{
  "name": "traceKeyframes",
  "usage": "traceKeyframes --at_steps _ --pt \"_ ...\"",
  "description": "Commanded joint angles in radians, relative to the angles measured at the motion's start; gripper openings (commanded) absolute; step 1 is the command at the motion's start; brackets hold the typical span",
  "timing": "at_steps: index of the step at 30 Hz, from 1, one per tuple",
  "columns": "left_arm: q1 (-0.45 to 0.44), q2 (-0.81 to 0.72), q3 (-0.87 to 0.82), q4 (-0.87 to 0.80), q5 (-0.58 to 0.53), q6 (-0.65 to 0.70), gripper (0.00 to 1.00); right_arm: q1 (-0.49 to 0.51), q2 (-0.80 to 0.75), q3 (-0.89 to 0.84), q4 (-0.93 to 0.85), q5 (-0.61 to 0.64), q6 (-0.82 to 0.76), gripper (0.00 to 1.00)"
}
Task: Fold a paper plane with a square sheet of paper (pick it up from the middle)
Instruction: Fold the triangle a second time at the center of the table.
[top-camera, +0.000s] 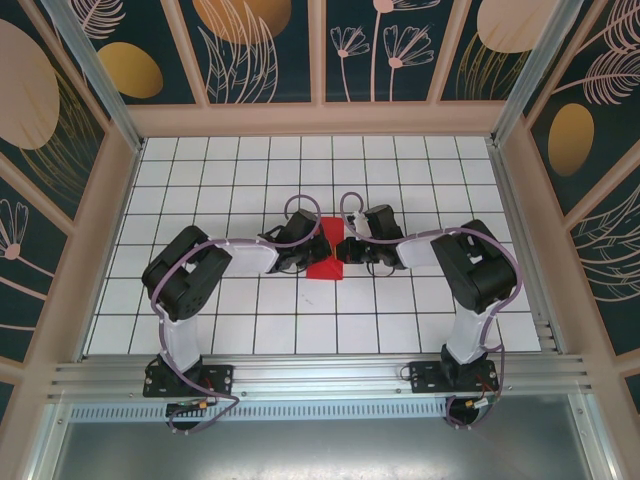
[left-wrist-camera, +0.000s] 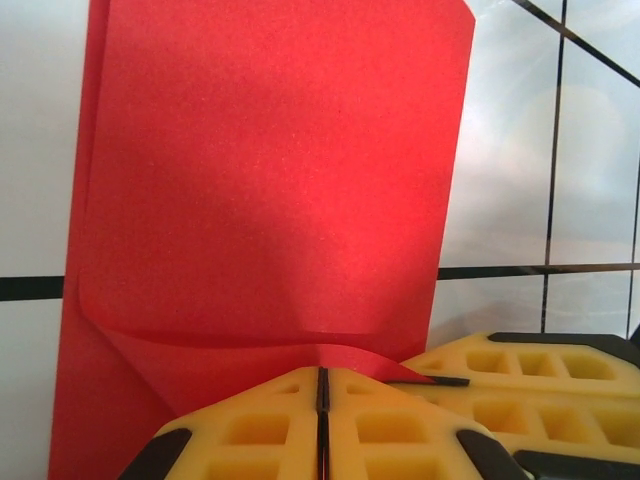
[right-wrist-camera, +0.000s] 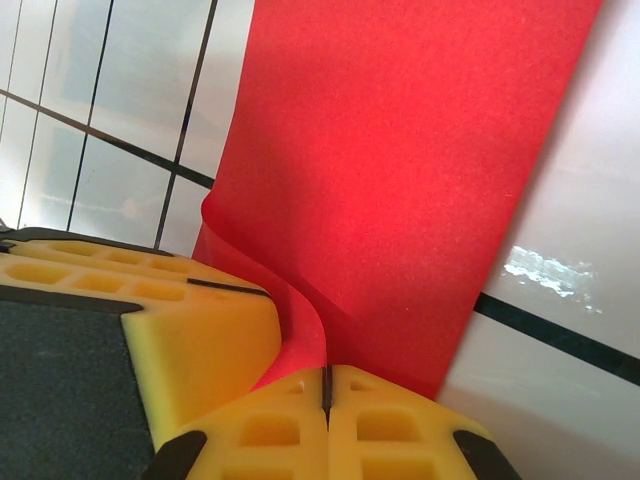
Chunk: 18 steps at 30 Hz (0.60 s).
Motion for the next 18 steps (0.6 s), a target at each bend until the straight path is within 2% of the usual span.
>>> traceKeyframes --at_steps 1,5,10,18 --pt "0.004 0.018 -0.002 0.007 -0.015 -0.002 0.11 -0.005 0.042 0.017 -0.022 0.018 -0.021 0.02" --pt "0.005 0.032 -0.002 0.002 -0.016 -0.001 0.11 -0.004 0.044 0.027 -0.026 0.014 -0.017 0.03" --pt "0.004 0.035 -0.045 0.011 -0.019 -0.014 0.1 -0.006 0.027 0.04 -0.039 0.011 -0.003 0.1" --pt "0.005 0.029 -0.072 0.023 -0.014 -0.013 0.08 -0.025 -0.117 0.044 -0.116 0.057 0.023 0.23"
